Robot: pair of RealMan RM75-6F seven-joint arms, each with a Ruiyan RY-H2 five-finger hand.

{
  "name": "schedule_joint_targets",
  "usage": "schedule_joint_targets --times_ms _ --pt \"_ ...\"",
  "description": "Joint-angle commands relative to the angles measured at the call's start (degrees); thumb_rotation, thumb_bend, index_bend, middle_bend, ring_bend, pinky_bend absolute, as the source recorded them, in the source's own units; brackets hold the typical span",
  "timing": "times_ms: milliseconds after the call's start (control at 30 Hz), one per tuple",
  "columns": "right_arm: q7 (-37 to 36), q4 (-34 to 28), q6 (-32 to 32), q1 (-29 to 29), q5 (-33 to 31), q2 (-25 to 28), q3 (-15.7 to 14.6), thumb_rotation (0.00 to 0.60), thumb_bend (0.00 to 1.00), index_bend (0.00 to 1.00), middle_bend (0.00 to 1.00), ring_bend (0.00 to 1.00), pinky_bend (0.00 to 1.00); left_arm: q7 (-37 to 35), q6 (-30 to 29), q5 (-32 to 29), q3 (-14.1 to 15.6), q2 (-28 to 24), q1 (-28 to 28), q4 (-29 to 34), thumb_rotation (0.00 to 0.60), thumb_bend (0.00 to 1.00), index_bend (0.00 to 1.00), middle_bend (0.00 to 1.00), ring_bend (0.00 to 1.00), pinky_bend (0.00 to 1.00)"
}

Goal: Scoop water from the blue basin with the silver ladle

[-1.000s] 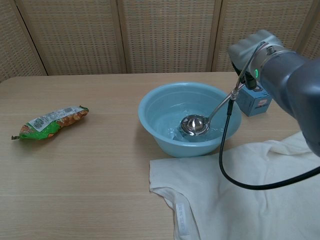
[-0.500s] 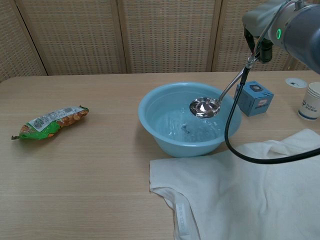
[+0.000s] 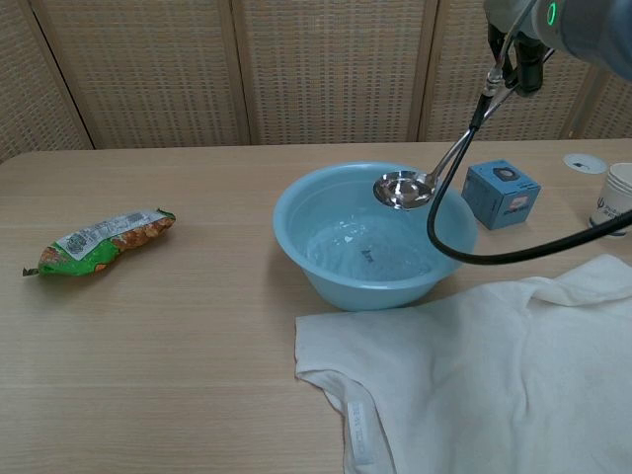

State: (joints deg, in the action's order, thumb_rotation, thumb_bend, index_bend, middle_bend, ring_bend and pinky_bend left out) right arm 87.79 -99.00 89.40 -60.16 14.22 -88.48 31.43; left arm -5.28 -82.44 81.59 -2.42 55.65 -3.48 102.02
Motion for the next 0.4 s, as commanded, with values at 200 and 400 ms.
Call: schedule_joint_targets --times_ms 200,400 --pt "-1.4 -0.8 0.5 -1.2 -3.4 1.7 1.0 0.6 0.78 0.72 1.0 1.0 1.0 0.1 0.0 0.1 0.1 -0.1 0.0 0.0 0.6 0.0 0.0 0.0 0.0 0.0" --pt "-2.6 -1.2 0.4 -1.8 -4.3 2.4 0.2 0.6 0.78 0.72 1.0 1.0 1.0 0.2 0.0 0.1 0.1 0.0 0.0 0.1 0.6 0.0 0.0 0.0 0.0 0.0"
